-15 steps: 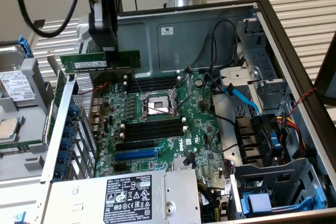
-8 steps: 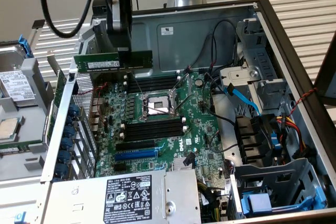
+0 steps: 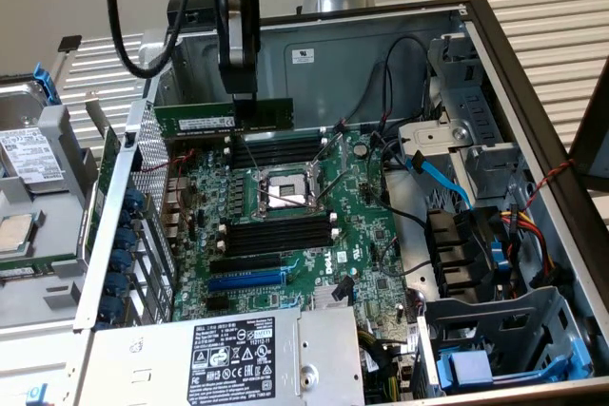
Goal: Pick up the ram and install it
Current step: 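Insert the ram into the slot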
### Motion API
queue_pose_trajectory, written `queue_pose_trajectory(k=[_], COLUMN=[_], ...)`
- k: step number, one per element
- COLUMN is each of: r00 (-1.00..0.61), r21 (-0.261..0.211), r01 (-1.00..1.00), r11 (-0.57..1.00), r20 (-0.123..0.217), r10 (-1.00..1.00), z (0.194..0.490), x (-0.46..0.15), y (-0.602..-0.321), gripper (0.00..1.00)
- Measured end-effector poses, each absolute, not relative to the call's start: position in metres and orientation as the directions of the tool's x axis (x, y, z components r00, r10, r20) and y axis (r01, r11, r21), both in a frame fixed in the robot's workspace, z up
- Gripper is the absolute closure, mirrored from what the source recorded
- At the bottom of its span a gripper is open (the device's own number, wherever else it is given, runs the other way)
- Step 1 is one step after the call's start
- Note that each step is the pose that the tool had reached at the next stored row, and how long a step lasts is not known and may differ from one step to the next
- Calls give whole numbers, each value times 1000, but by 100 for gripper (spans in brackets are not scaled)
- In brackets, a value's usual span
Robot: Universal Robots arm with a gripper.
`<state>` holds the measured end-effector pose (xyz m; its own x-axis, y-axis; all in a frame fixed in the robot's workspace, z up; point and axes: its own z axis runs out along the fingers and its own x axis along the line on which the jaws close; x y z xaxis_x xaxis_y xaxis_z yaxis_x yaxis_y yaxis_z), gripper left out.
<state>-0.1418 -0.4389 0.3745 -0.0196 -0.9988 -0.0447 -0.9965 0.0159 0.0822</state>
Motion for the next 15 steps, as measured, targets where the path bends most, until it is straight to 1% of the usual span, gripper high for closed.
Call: queue_pose_trajectory(k=[15], r00=[-16], r21=[82], r01=[-997], r11=[12], r20=[-45], r10=[-999], z=[353], x=[-123], y=[-427], gripper=[87])
